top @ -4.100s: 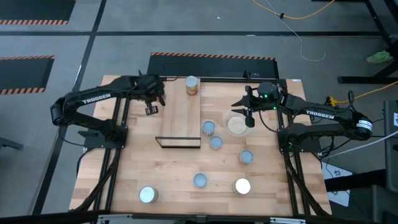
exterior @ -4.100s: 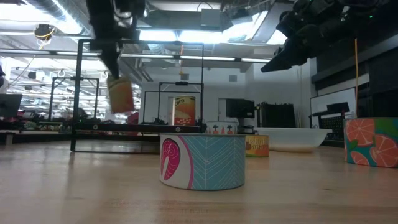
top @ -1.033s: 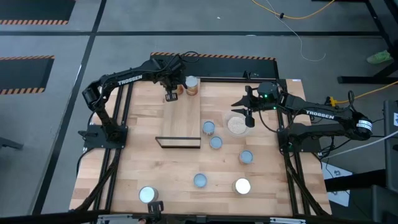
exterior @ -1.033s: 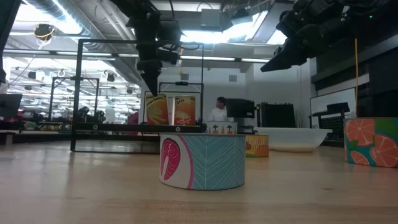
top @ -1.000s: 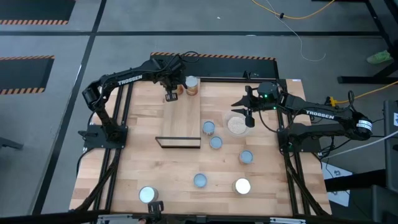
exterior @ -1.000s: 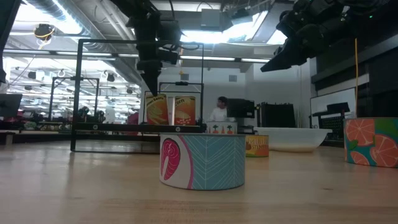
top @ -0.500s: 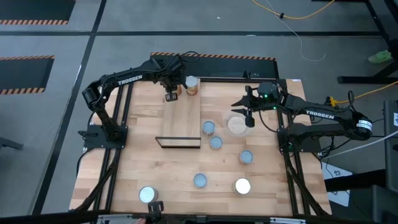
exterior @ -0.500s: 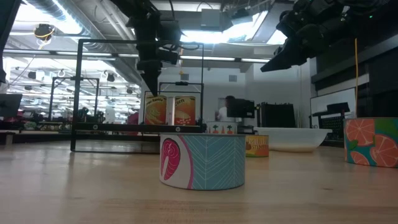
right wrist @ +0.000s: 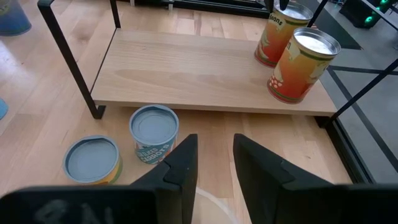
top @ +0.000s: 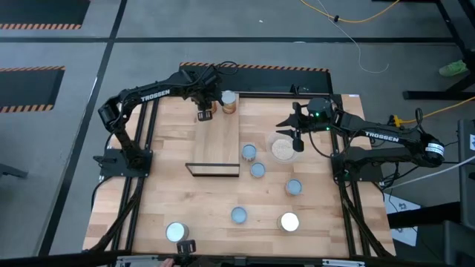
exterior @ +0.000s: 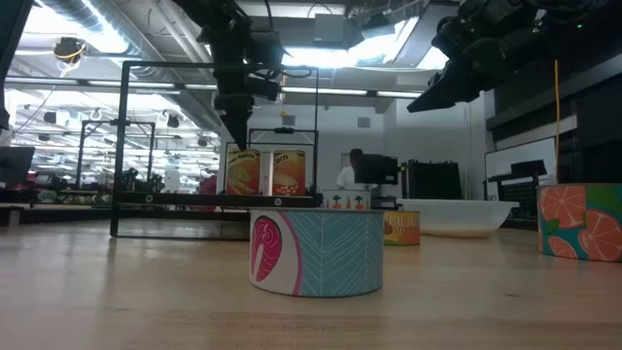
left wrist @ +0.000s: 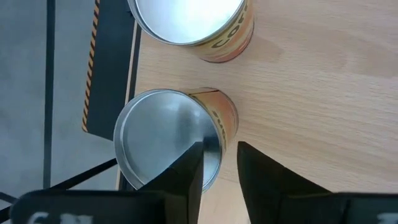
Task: Pick and place cans onto a shelf
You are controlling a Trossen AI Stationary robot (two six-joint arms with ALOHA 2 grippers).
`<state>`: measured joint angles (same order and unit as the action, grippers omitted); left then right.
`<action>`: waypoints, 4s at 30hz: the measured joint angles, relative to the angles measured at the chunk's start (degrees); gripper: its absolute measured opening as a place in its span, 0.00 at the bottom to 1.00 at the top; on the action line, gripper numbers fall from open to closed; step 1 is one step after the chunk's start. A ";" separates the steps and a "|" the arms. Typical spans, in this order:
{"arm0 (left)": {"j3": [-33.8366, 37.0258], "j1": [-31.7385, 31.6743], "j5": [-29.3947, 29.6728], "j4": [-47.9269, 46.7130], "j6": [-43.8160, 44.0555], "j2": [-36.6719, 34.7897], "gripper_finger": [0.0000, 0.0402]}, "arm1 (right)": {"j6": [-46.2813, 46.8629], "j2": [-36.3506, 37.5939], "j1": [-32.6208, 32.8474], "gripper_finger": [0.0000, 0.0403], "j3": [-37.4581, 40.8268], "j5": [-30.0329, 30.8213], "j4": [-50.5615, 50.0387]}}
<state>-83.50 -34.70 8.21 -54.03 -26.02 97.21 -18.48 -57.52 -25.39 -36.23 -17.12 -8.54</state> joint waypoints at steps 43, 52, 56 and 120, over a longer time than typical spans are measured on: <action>-15.10 48.28 -0.22 -27.06 76.81 -12.25 0.23 | -1.41 0.00 0.02 0.27 -0.01 0.00 0.14; -15.08 64.35 -0.09 -24.86 111.92 -6.74 0.23 | -1.28 0.00 0.02 0.27 -0.01 0.00 0.21; -15.08 69.05 -1.66 -21.97 124.68 -2.78 0.23 | -1.35 0.00 0.02 0.27 -0.01 0.00 0.60; -15.02 76.06 -18.17 -18.16 143.97 17.92 0.23 | -4.31 0.00 0.01 0.27 -0.01 -0.02 0.99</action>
<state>-98.52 41.36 -9.96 -72.18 117.95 115.13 -22.79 -57.52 -25.38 -36.25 -17.15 -7.55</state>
